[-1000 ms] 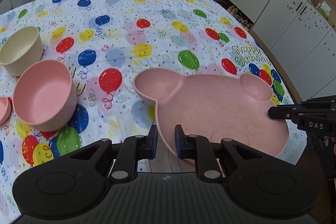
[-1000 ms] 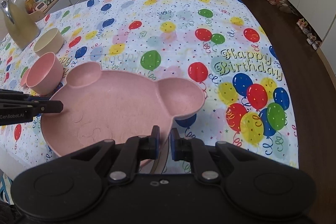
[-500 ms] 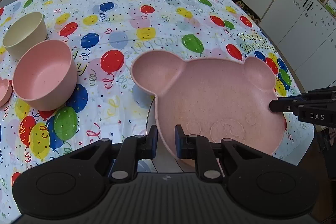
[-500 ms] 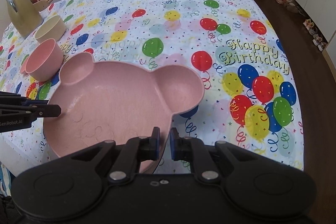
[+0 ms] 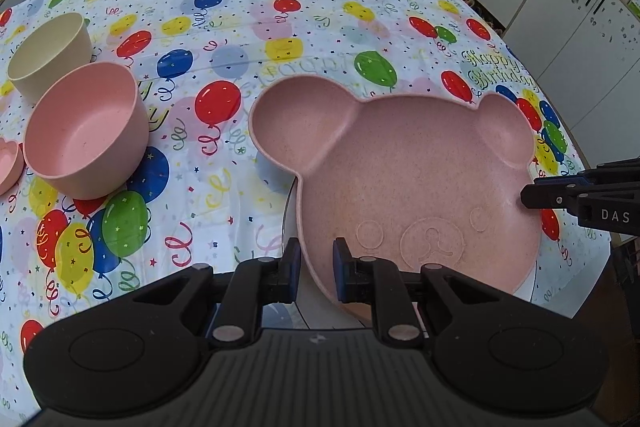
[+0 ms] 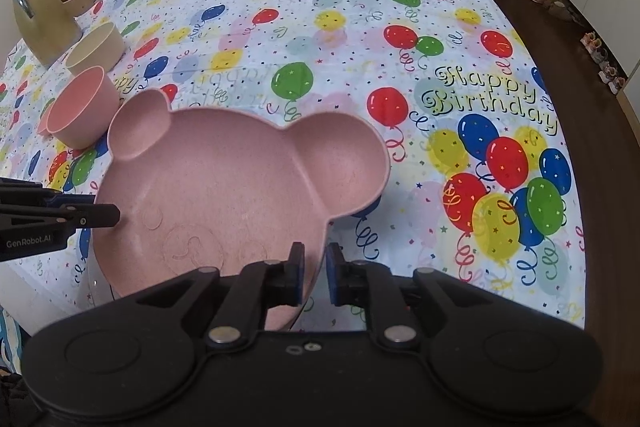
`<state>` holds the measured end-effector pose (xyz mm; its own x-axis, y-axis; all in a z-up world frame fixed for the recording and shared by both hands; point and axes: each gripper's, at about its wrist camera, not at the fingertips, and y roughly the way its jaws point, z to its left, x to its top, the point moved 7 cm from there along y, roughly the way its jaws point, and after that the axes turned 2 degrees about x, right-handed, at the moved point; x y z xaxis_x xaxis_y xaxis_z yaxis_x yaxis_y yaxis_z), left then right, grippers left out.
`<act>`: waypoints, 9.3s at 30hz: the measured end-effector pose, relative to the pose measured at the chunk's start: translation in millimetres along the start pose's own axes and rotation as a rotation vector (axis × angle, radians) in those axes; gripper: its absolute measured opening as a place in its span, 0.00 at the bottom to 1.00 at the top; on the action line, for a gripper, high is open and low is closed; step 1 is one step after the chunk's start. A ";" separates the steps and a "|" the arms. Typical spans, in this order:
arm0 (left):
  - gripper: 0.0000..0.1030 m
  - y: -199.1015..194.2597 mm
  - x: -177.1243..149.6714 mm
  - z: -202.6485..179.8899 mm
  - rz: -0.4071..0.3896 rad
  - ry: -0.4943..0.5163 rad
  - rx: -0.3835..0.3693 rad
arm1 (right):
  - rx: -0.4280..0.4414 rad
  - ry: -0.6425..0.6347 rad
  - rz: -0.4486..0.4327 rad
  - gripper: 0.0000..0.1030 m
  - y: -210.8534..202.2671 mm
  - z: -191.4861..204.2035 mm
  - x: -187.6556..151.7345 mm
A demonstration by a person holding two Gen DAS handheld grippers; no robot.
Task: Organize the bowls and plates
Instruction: 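Lift the pink bear plate with both grippers and carry it to the white plates, then lower the pink bear plate onto the white plates and open both grippers, then move both grippers to the rim of the pink bowl, then close both grippers on the pink bowl rim, then lift the pink bowl with both grippers and carry it over the bear plate, then lower the pink bowl onto the bear plate and open both grippers, then move both grippers to the rim of the cream bowl, then close both grippers on the cream bowl rim, then lift the cream bowl with both grippers and carry it over the pink bowl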
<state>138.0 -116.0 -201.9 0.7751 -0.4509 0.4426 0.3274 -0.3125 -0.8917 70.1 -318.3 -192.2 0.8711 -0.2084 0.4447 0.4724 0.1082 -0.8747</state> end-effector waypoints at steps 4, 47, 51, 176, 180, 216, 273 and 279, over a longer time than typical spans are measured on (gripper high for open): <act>0.16 -1.6 -0.5 1.6 -0.002 -0.009 -0.004 | -0.006 0.001 -0.007 0.20 -4.9 -0.6 2.4; 0.76 -141.4 -3.4 84.6 -0.355 -0.208 0.125 | 0.182 -0.250 -0.249 0.88 -73.3 160.0 60.1; 0.76 -145.3 4.3 106.5 -0.379 -0.218 0.146 | 0.164 -0.257 -0.312 0.99 -71.7 179.9 74.8; 0.16 -107.4 -18.7 230.9 -0.139 -0.296 0.099 | 0.099 -0.185 -0.003 0.32 38.2 293.7 79.4; 0.20 -110.0 -5.6 238.8 -0.165 -0.287 0.108 | 0.102 -0.185 -0.030 0.34 35.8 298.2 93.5; 0.75 -39.0 137.1 337.5 -0.260 -0.217 0.142 | 0.020 -0.112 -0.138 0.90 114.5 316.8 240.0; 0.10 -16.0 105.1 317.8 -0.095 -0.185 0.033 | -0.016 -0.025 0.016 0.05 138.9 324.5 204.5; 0.10 -49.2 80.7 293.2 -0.102 -0.186 0.040 | 0.020 -0.032 -0.011 0.05 101.2 322.6 184.8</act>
<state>342.8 108.2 -150.0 0.8221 -0.2553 0.5089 0.4276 -0.3134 -0.8479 322.1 -32.3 -136.4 0.8696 -0.1784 0.4604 0.4842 0.1257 -0.8659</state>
